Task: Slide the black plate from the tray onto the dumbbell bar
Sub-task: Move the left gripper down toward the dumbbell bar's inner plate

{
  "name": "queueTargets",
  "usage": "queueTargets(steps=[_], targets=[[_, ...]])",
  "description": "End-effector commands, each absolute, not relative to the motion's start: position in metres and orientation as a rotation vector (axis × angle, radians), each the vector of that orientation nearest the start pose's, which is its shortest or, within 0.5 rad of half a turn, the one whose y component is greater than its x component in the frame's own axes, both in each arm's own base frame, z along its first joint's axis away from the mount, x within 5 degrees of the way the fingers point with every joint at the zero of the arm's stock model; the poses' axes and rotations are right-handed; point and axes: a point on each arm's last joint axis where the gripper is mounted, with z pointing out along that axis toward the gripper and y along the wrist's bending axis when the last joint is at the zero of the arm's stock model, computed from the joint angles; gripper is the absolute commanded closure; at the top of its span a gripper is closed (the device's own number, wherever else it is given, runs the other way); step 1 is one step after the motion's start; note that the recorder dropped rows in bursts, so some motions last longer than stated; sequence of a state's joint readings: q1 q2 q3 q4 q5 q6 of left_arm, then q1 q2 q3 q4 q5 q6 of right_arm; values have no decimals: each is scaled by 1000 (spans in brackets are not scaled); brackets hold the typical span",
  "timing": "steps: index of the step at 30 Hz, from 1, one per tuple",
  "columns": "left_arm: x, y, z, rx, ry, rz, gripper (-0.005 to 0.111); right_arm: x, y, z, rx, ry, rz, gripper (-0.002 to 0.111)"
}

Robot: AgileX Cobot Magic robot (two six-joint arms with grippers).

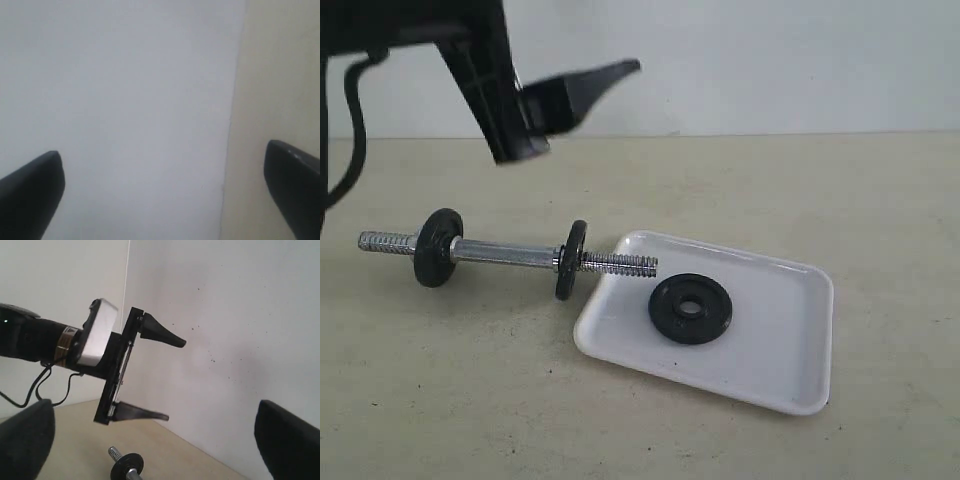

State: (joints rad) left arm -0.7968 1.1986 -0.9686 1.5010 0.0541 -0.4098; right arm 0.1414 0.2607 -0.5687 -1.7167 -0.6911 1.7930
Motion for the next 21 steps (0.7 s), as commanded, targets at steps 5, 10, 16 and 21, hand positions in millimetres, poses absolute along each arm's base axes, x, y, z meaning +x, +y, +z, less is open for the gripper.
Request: queueTargets(steps=[5,10,16,21], targets=[[214,-161,378,1072,1269,564,-3,22,61,367,-629,1259,615,3],[238,-123,386,642,1488,371,-3,22,61,367,-623,1266,632,3],[256,-126,357,953,1477,352,-3,21,62,367,-627,1271,648,3],[289,-122,296,1076,1644,397,-3,20,63,366,-642,1271,657,3]])
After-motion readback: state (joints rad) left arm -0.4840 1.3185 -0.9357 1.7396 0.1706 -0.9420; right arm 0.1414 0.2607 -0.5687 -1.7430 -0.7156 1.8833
